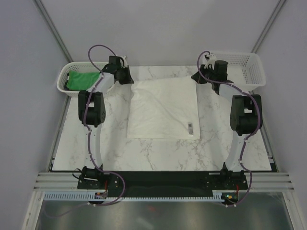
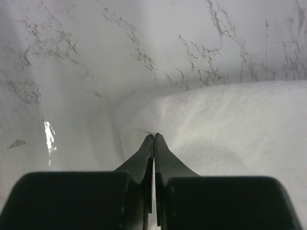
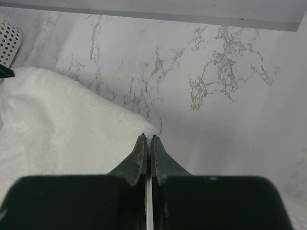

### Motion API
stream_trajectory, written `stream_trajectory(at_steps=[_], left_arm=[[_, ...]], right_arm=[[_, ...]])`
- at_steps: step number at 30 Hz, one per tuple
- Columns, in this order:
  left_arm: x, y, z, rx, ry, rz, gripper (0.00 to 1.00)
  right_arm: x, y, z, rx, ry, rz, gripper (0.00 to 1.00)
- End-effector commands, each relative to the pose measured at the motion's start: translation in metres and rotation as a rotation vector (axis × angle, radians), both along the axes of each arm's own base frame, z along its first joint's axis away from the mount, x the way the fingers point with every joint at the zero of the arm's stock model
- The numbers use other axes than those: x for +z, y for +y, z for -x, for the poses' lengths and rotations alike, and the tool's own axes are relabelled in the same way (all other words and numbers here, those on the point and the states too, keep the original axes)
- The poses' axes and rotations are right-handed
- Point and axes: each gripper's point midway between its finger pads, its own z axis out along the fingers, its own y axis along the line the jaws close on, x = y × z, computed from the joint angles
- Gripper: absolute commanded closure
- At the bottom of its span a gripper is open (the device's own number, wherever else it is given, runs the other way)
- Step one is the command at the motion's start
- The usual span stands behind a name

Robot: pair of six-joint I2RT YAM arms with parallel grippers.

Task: Fold and stack the towels
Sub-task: Fold the towel

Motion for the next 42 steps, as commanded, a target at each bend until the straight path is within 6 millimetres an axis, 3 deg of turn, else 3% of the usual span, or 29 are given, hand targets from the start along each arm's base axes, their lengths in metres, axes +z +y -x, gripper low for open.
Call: stream_trajectory(at_steps=[1,3,4,6,7,9,10,11,12,13,14,16,17,19,20,22,23,25,26,30,32,34,36,40,42], left_arm=[[0.094,-0.005,0.002,-0.012,-0.176,0.035,0.98],[0.104,-0.005,0.015,-0.023,-0.176,0.047,0.98],[0.131,-0.005,0.023,-0.029,-0.221,0.055,0.98],[0.137,-0.006,0.040,-0.037,-0.225,0.062,0.98],[0.149,-0.005,0.047,-0.039,-0.244,0.066,0.98],[0.178,-0.004,0.071,-0.054,-0.295,0.081,0.98],[0.217,-0.004,0.108,-0.078,-0.366,0.109,0.98],[0.219,-0.004,0.108,-0.078,-0.370,0.111,0.98],[0.217,-0.004,0.119,-0.084,-0.364,0.114,0.98],[0.247,-0.002,0.137,-0.090,-0.429,0.120,0.98],[0.256,-0.001,0.146,-0.094,-0.451,0.121,0.98],[0.270,0.002,0.166,-0.091,-0.488,0.121,0.98],[0.295,0.006,0.185,-0.087,-0.554,0.123,0.98],[0.309,0.009,0.203,-0.082,-0.591,0.127,0.98],[0.332,0.010,0.224,-0.087,-0.648,0.147,0.98],[0.344,0.008,0.247,-0.109,-0.673,0.172,0.98],[0.360,0.010,0.265,-0.106,-0.713,0.181,0.98],[0.365,0.013,0.287,-0.104,-0.721,0.182,0.98],[0.369,0.015,0.297,-0.107,-0.733,0.183,0.98],[0.407,0.018,0.362,-0.136,-0.848,0.225,0.98],[0.414,0.019,0.385,-0.138,-0.855,0.241,0.98],[0.424,0.022,0.408,-0.139,-0.890,0.249,0.98],[0.419,0.024,0.414,-0.135,-0.876,0.239,0.98],[0.397,0.030,0.386,-0.094,-0.811,0.178,0.98],[0.378,0.032,0.357,-0.070,-0.749,0.136,0.98]], right_arm=[[0.082,-0.011,0.004,-0.055,-0.156,-0.013,1.00],[0.094,-0.011,0.013,-0.064,-0.161,-0.025,1.00],[0.117,-0.011,0.021,-0.064,-0.197,-0.028,1.00],[0.132,-0.011,0.034,-0.066,-0.205,-0.037,1.00],[0.155,-0.011,0.048,-0.065,-0.235,-0.040,1.00],[0.165,-0.010,0.067,-0.063,-0.234,-0.045,1.00],[0.193,-0.014,0.105,-0.075,-0.270,-0.037,1.00],[0.211,-0.015,0.114,-0.074,-0.314,-0.034,1.00],[0.210,-0.017,0.124,-0.087,-0.308,-0.029,1.00],[0.217,-0.018,0.134,-0.094,-0.321,-0.027,1.00],[0.237,-0.020,0.154,-0.100,-0.362,-0.026,1.00],[0.246,-0.023,0.173,-0.120,-0.391,-0.027,1.00],[0.260,-0.025,0.194,-0.131,-0.416,-0.029,1.00],[0.271,-0.026,0.214,-0.136,-0.435,-0.040,1.00],[0.281,-0.027,0.233,-0.143,-0.453,-0.045,1.00],[0.286,-0.028,0.252,-0.151,-0.451,-0.057,1.00],[0.299,-0.028,0.271,-0.152,-0.492,-0.060,1.00],[0.311,-0.030,0.293,-0.154,-0.524,-0.050,1.00],[0.318,-0.033,0.313,-0.170,-0.545,-0.045,1.00],[0.347,-0.034,0.365,-0.172,-0.622,-0.061,1.00],[0.352,-0.033,0.388,-0.163,-0.643,-0.071,1.00],[0.353,-0.033,0.400,-0.161,-0.644,-0.067,1.00],[0.351,-0.036,0.403,-0.174,-0.641,-0.060,1.00],[0.339,-0.031,0.378,-0.150,-0.578,-0.065,1.00],[0.325,-0.028,0.353,-0.140,-0.525,-0.072,1.00]])
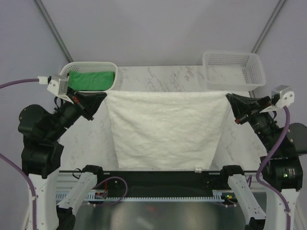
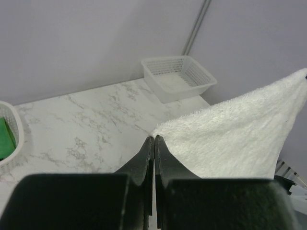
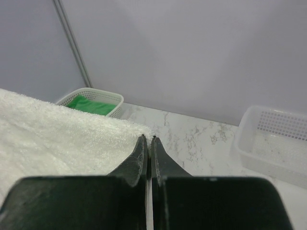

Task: Fold and stack the towels
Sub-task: Fold the towel

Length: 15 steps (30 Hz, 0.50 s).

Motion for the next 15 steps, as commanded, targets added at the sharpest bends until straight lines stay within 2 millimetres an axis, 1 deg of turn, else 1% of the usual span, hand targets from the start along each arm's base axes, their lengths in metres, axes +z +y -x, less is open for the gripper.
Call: stream_trajectory(at_steps=[1,2,3,4,5,6,7,8,9,10,11,12,13,14,15], left_arm=[[-0.047,0.010,-0.062,0.106,0.175,-0.058,0.98],[-0.061,0.007,-0.078,0.103,0.231,-0.068,0.98],[-0.073,0.006,-0.088,0.103,0.272,-0.076,0.98],[-0.082,0.005,-0.096,0.102,0.302,-0.081,0.98],[-0.093,0.004,-0.103,0.101,0.335,-0.087,0.98],[-0.117,0.002,-0.117,0.100,0.409,-0.101,0.98],[-0.130,0.002,-0.124,0.101,0.447,-0.108,0.98],[-0.144,0.000,-0.131,0.098,0.491,-0.116,0.98],[-0.168,-0.002,-0.145,0.097,0.564,-0.130,0.98],[-0.185,-0.002,-0.151,0.096,0.611,-0.139,0.98],[-0.204,-0.002,-0.156,0.096,0.666,-0.148,0.98],[-0.234,-0.004,-0.166,0.092,0.751,-0.164,0.98],[-0.248,-0.005,-0.170,0.091,0.791,-0.172,0.98],[-0.257,-0.005,-0.177,0.092,0.820,-0.176,0.98],[-0.285,-0.007,-0.186,0.088,0.899,-0.192,0.98]], right_arm=[[-0.026,-0.003,-0.053,-0.023,0.111,-0.019,1.00],[-0.037,-0.001,-0.073,-0.018,0.154,-0.017,1.00],[-0.048,0.000,-0.084,-0.009,0.180,-0.012,1.00],[-0.049,0.001,-0.096,-0.004,0.173,-0.014,1.00],[-0.062,0.003,-0.114,0.001,0.213,-0.017,1.00],[-0.076,0.004,-0.126,0.007,0.240,-0.015,1.00],[-0.076,0.004,-0.137,0.007,0.220,-0.017,1.00],[-0.096,0.005,-0.156,0.012,0.272,-0.020,1.00],[-0.112,0.007,-0.167,0.019,0.303,-0.019,1.00],[-0.116,0.008,-0.178,0.027,0.297,-0.020,1.00],[-0.141,0.009,-0.197,0.028,0.359,-0.030,1.00],[-0.159,0.010,-0.205,0.031,0.395,-0.037,1.00],[-0.161,0.011,-0.217,0.035,0.370,-0.042,1.00],[-0.186,0.012,-0.232,0.037,0.425,-0.056,1.00],[-0.197,0.013,-0.240,0.042,0.442,-0.061,1.00]])
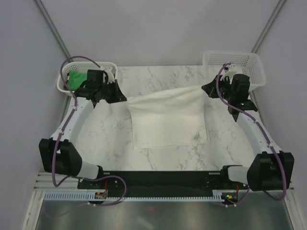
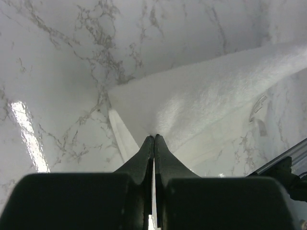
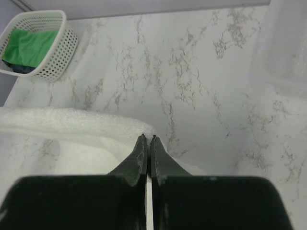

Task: Fold and stack the towels
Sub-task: Fold the towel

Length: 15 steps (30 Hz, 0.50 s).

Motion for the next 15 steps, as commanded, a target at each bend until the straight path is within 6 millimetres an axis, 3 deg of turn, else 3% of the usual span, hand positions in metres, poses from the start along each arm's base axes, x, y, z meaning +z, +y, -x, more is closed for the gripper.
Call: stream_trajectory(at_steps=[1,2,3,4,6,7,8,9,10,11,13,15], left_arm=[[-0.042,0.003,-0.023,-0.002,0.098,-0.047,0.98],[-0.043,0.002,-0.036,-0.002,0.101,-0.048,0.98],[0.011,0.009,-0.121,0.030,-0.323,-0.114,0.98],[-0.016,0.009,-0.136,0.018,-0.276,-0.135,0.98],[-0.010,0.011,-0.160,0.026,-0.302,-0.149,0.98],[-0.031,0.012,-0.171,0.026,-0.265,-0.160,0.98],[-0.020,0.010,-0.182,0.019,-0.295,-0.149,0.98],[-0.023,0.011,-0.190,0.017,-0.299,-0.145,0.98],[-0.024,0.011,-0.195,0.015,-0.301,-0.144,0.98],[-0.027,0.011,-0.205,0.015,-0.304,-0.148,0.98],[-0.029,0.011,-0.213,0.013,-0.312,-0.152,0.98],[-0.030,0.015,-0.222,0.028,-0.317,-0.159,0.98]], right_arm=[[-0.004,0.004,-0.048,0.011,-0.100,-0.042,1.00],[-0.013,0.005,-0.056,0.016,-0.085,-0.041,1.00],[-0.008,0.006,-0.066,0.024,-0.097,-0.041,1.00],[-0.024,0.007,-0.080,0.028,-0.069,-0.043,1.00],[-0.018,0.008,-0.098,0.028,-0.095,-0.046,1.00],[-0.032,0.009,-0.109,0.037,-0.071,-0.044,1.00],[-0.034,0.010,-0.115,0.042,-0.071,-0.042,1.00],[-0.028,0.011,-0.124,0.050,-0.090,-0.039,1.00],[-0.039,0.013,-0.130,0.064,-0.071,-0.037,1.00],[-0.034,0.014,-0.137,0.071,-0.087,-0.037,1.00],[-0.045,0.014,-0.145,0.078,-0.077,-0.021,1.00],[-0.044,0.013,-0.152,0.079,-0.091,-0.006,1.00]])
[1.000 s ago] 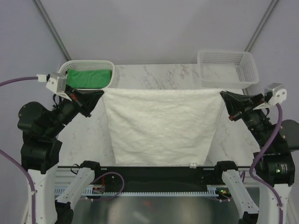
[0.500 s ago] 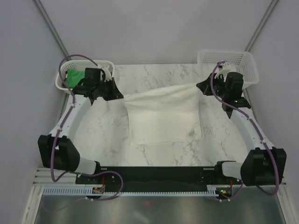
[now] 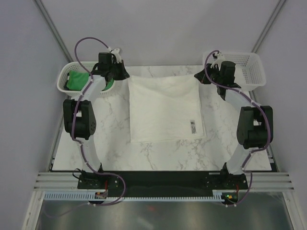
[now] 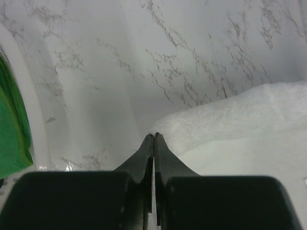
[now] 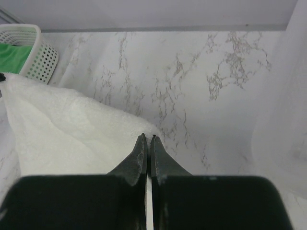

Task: Fold and stack the towels
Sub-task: Fold the towel

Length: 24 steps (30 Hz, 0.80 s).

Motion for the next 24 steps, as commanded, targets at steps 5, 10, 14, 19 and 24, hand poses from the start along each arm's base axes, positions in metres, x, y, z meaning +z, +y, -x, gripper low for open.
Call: stream_trajectory(at_steps=[5,10,14,19,24], left_arm=[[0.032,0.016,-0.040,0.006,-0.161,-0.031,0.98],[0.035,0.006,-0.026,-0.047,-0.160,0.006,0.98],[0.030,0.008,-0.006,-0.043,-0.154,0.007,0.98],[0.025,0.006,0.024,-0.061,-0.127,0.022,0.98],[0.030,0.007,0.055,-0.073,-0.130,0.032,0.98]], right_arm=[[0.020,0.000,-0.036,0.047,-0.142,0.054,1.00],[0.011,0.001,-0.028,0.061,-0.118,0.044,1.00],[0.009,0.001,-0.012,0.056,-0.103,0.035,1.00],[0.018,-0.004,0.013,0.032,-0.100,0.059,1.00],[0.029,-0.008,0.044,0.010,-0.107,0.066,1.00]])
